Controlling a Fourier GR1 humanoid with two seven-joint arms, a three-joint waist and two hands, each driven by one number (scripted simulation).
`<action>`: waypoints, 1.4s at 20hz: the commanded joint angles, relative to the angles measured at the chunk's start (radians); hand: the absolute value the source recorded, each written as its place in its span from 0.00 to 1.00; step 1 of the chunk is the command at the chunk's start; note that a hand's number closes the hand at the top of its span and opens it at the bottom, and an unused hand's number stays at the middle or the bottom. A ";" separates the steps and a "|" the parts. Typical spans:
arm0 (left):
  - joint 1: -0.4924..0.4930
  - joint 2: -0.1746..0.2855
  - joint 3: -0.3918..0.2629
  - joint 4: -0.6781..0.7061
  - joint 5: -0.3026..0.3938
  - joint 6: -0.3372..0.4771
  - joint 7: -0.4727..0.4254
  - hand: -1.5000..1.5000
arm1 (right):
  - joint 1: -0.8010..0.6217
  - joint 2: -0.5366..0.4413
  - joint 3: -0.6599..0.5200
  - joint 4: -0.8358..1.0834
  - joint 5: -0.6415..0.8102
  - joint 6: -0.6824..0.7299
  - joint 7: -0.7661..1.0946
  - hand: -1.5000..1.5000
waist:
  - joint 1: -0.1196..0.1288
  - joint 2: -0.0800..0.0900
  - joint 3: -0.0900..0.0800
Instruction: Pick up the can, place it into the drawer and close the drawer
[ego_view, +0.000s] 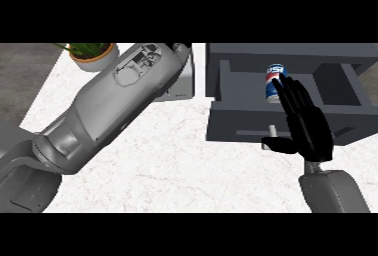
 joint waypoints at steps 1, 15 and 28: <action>0.039 0.074 -0.004 -0.102 -0.019 -0.002 0.065 0.00 | -0.059 0.016 -0.039 0.221 0.032 -0.114 -0.041 0.00 | 0.014 0.007 0.009; 0.150 0.248 0.014 -0.308 -0.040 -0.065 0.192 0.00 | -0.379 0.011 -0.158 0.681 0.125 -0.358 -0.061 0.00 | 0.034 0.022 0.010; 0.364 0.321 0.007 -0.539 -0.097 -0.037 0.200 0.00 | -0.703 0.004 -0.250 1.056 0.164 -0.513 -0.032 0.00 | 0.048 0.028 0.010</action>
